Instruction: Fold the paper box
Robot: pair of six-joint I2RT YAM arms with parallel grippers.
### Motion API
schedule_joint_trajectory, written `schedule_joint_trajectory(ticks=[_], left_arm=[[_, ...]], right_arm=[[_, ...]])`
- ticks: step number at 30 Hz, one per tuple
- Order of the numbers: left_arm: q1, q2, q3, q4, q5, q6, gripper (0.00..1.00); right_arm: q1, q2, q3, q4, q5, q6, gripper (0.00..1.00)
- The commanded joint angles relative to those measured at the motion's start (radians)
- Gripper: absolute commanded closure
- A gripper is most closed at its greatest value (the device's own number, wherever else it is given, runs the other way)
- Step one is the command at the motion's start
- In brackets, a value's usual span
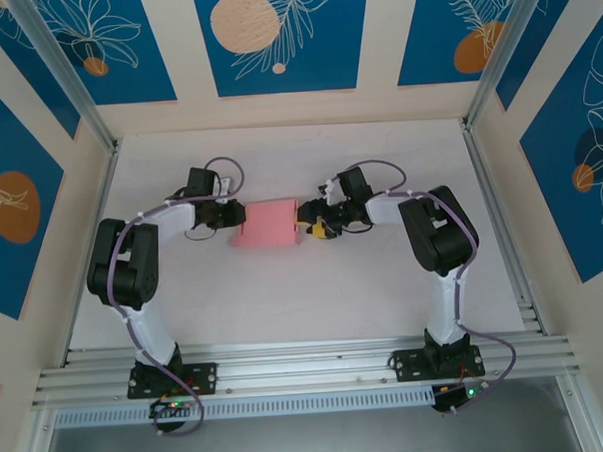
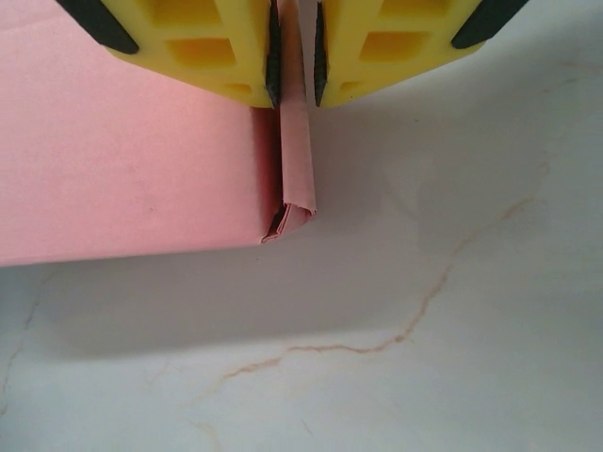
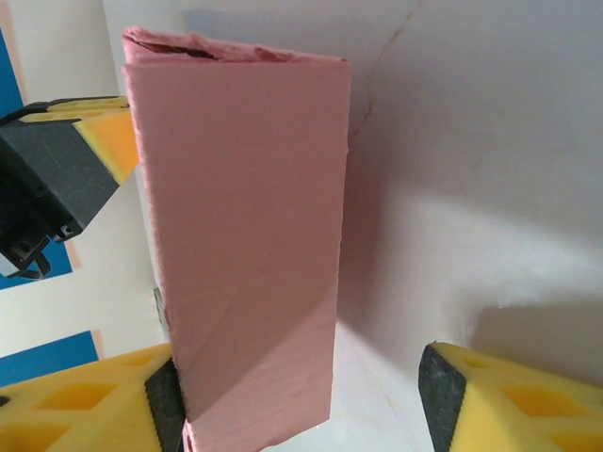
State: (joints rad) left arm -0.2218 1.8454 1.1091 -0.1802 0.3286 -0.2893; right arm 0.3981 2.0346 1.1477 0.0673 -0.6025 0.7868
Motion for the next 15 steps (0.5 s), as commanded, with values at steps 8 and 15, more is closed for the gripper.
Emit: schedule_joint_trajectory(ticks=[8, 15], left_arm=[[-0.027, 0.032, 0.007, -0.111, 0.027, 0.023, 0.81], [-0.027, 0.040, 0.033, -0.136, 0.011, 0.039, 0.81]], right_arm=[[0.039, -0.054, -0.052, 0.187, -0.062, 0.103, 0.35], [0.030, -0.132, -0.145, 0.249, -0.069, 0.107, 0.31]])
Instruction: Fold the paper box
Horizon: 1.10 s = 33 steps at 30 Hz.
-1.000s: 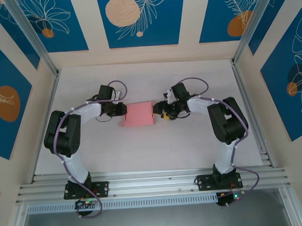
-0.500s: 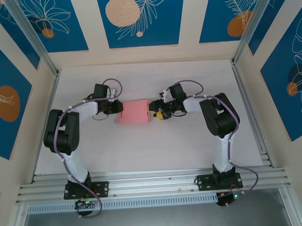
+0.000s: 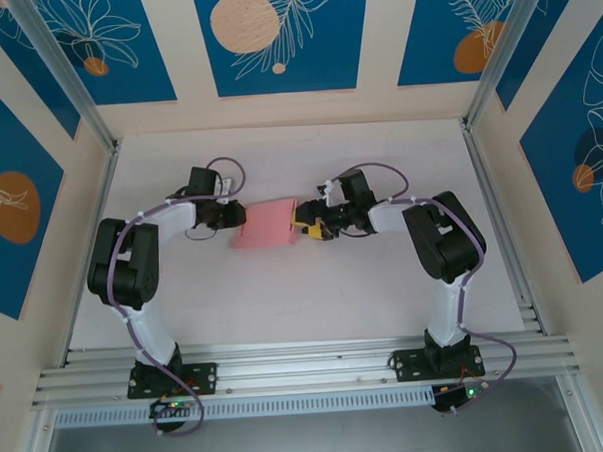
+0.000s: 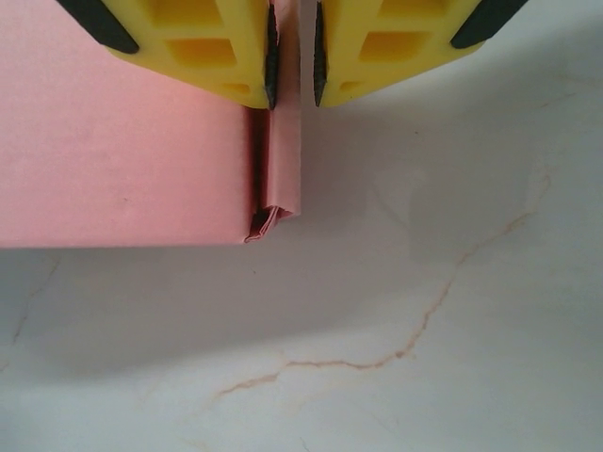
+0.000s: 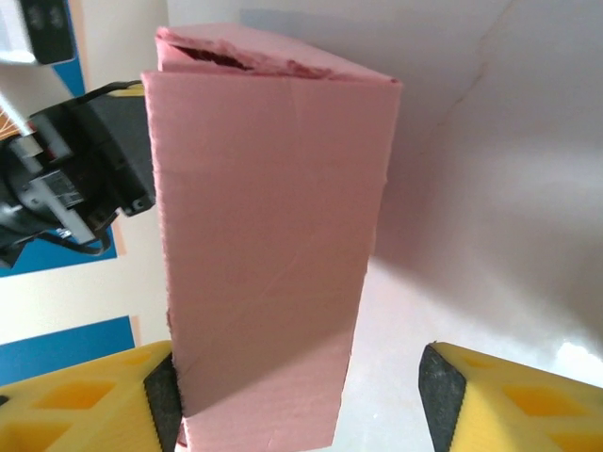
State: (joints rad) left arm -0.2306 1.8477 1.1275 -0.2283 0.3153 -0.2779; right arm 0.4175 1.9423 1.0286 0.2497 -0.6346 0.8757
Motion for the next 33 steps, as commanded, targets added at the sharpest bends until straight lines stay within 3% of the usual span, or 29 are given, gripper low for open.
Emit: schedule_joint_trajectory(ticks=[1, 8, 16, 22, 25, 28, 33], left_arm=[[-0.018, 0.038, 0.016, -0.090, 0.026, 0.029, 0.81], [-0.019, 0.038, 0.020, -0.107, 0.016, 0.040, 0.82], [-0.018, 0.043, 0.026, -0.102, 0.022, 0.042, 0.82], [-0.018, 0.040, 0.021, -0.102, 0.029, 0.052, 0.82], [-0.019, 0.022, 0.013, -0.089, 0.029, 0.053, 0.80], [-0.018, -0.027, -0.015, -0.047, 0.031, 0.058, 0.66], [-0.021, -0.223, -0.154, 0.148, 0.016, 0.113, 0.16]], right_arm=[[0.010, -0.041, -0.030, 0.080, -0.036, 0.025, 0.31], [0.014, -0.014, -0.022, 0.152, -0.043, 0.073, 0.27], [0.017, 0.024, 0.058, 0.050, -0.027, 0.028, 0.27], [0.016, 0.087, 0.136, 0.013, -0.034, 0.011, 0.34], [0.017, 0.086, 0.157, -0.018, -0.030, 0.003, 0.44], [0.016, 0.070, 0.151, -0.044, -0.028, 0.020, 0.50], [-0.006, 0.026, 0.102, -0.074, -0.068, 0.155, 0.52]])
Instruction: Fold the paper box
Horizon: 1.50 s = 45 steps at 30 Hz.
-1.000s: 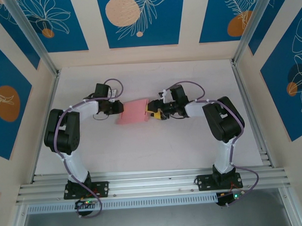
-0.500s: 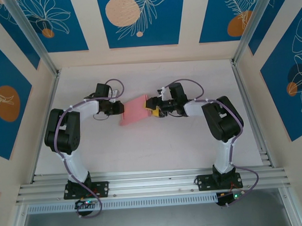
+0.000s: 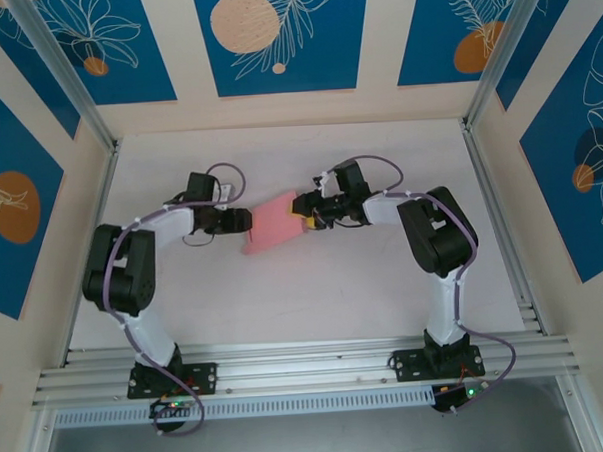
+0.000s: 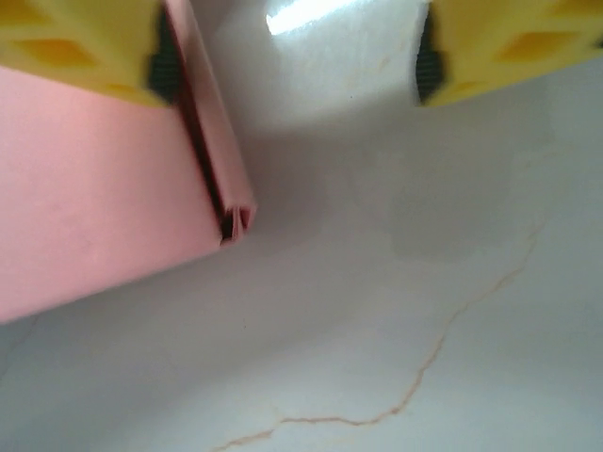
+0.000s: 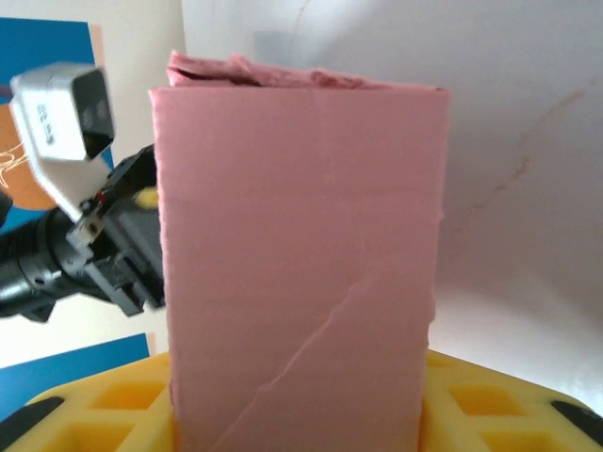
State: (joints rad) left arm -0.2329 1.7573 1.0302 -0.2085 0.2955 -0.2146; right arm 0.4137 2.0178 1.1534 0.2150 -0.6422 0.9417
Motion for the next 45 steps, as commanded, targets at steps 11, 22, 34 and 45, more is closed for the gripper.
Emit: schedule_joint_trajectory(ticks=[11, 22, 34, 45], left_arm=[[-0.407, -0.568, -0.527, 0.675, -0.073, 0.787, 0.00], [-0.552, -0.441, -0.384, 0.434, -0.382, 0.947, 0.05], [-0.565, -0.424, -0.256, 0.196, -0.423, 0.909, 0.54], [-0.497, -0.390, 0.026, -0.337, -0.142, 0.887, 0.55]], right_arm=[[-0.056, -0.190, -0.094, -0.229, -0.224, 0.277, 0.52], [-0.042, -0.252, -0.105, -0.344, -0.232, 0.247, 0.52], [-0.040, -0.262, -0.139, -0.352, -0.254, 0.224, 0.44], [-0.118, -0.471, -0.146, -0.638, -0.038, -0.058, 0.30]])
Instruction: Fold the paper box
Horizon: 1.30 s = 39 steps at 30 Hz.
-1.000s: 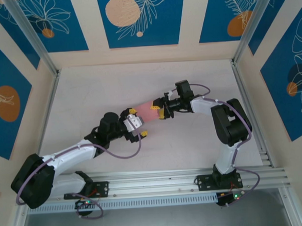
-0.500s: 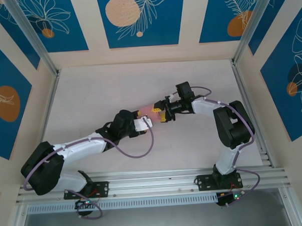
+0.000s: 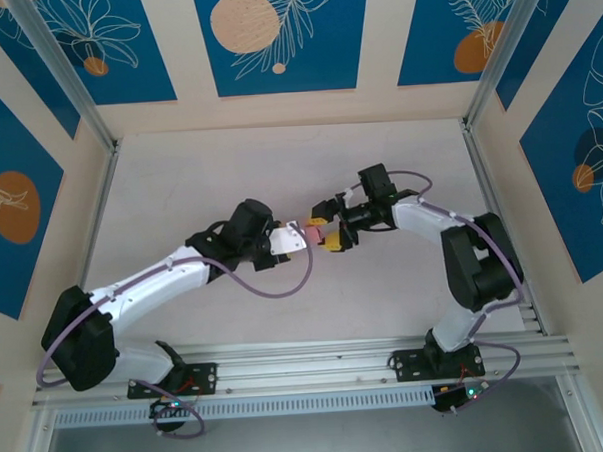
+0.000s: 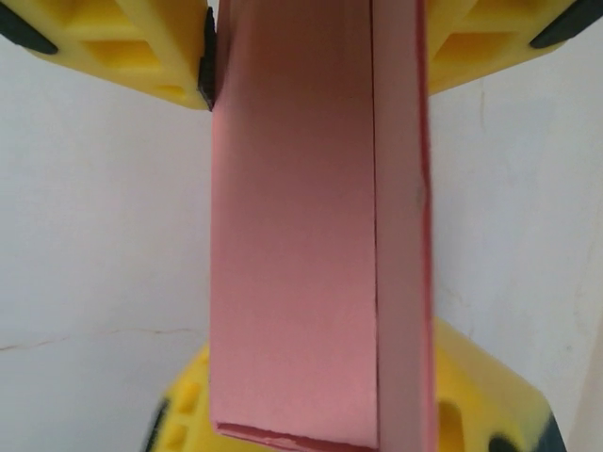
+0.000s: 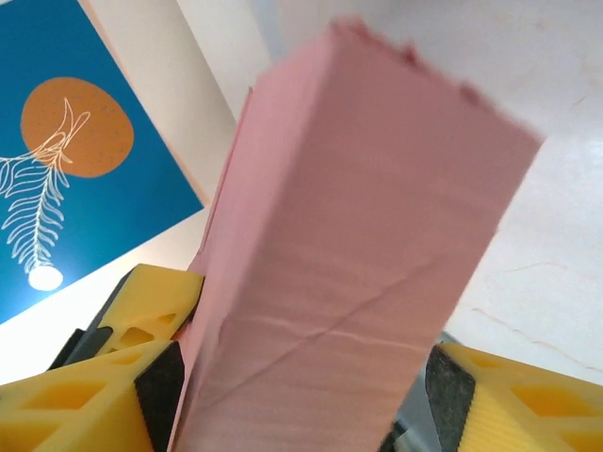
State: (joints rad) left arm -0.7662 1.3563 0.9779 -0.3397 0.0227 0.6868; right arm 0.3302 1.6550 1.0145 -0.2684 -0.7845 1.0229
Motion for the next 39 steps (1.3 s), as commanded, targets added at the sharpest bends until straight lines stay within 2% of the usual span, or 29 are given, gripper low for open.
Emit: schedule_joint_trajectory(ticks=[1, 5, 8, 15, 25, 32, 39], left_arm=[[0.051, 0.031, 0.107, -0.257, 0.168, -0.016, 0.55], [0.092, 0.131, 0.210, -0.406, 0.260, -0.004, 0.57], [0.110, 0.215, 0.288, -0.502, 0.298, 0.018, 0.57], [0.141, 0.350, 0.394, -0.578, 0.389, 0.060, 0.60], [0.160, 0.399, 0.403, -0.559, 0.387, 0.068, 0.58], [0.161, 0.419, 0.400, -0.537, 0.372, 0.063, 0.55], [0.163, 0.424, 0.397, -0.510, 0.352, 0.057, 0.48]], right_arm=[[-0.046, -0.155, -0.007, -0.194, 0.170, -0.184, 0.30], [-0.038, -0.356, -0.028, -0.294, 0.445, -0.339, 0.35], [0.011, -0.466, -0.039, -0.325, 0.578, -0.443, 0.41], [0.159, -0.457, 0.024, -0.396, 0.766, -0.590, 0.55], [0.248, -0.297, 0.083, -0.319, 0.811, -0.677, 0.54], [0.266, -0.194, 0.124, -0.270, 0.767, -0.676, 0.55], [0.289, -0.142, 0.155, -0.264, 0.750, -0.646, 0.76]])
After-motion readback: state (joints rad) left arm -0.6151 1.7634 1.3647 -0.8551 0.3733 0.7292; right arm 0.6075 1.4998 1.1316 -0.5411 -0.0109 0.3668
